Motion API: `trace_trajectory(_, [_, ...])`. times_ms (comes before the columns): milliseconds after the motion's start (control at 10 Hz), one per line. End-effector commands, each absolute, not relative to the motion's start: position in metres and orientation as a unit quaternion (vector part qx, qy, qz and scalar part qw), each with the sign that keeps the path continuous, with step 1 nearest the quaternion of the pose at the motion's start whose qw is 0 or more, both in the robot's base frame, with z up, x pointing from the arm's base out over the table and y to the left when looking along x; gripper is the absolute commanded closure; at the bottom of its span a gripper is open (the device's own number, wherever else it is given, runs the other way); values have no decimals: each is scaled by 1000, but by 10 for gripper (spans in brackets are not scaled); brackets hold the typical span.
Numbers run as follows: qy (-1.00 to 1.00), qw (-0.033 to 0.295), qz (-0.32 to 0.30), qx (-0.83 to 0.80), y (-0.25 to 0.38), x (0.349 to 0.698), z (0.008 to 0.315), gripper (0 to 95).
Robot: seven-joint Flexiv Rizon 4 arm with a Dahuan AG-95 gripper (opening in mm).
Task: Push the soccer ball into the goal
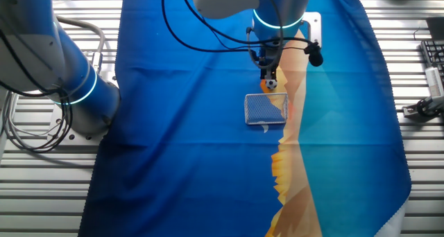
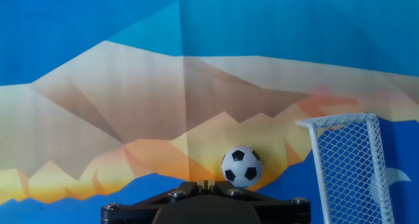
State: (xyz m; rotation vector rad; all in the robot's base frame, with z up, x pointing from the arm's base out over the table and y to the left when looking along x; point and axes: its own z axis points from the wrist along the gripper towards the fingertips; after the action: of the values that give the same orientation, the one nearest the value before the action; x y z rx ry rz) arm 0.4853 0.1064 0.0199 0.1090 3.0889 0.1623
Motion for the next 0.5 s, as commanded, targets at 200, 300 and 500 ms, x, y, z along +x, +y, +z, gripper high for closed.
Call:
trace_trajectory(200, [998, 25, 49, 34, 107, 488, 20, 950])
trace_trajectory(300, [998, 26, 48, 33, 108, 491, 19, 950])
trace_trajectory(500, [998, 27, 48, 34, 109, 493, 18, 950])
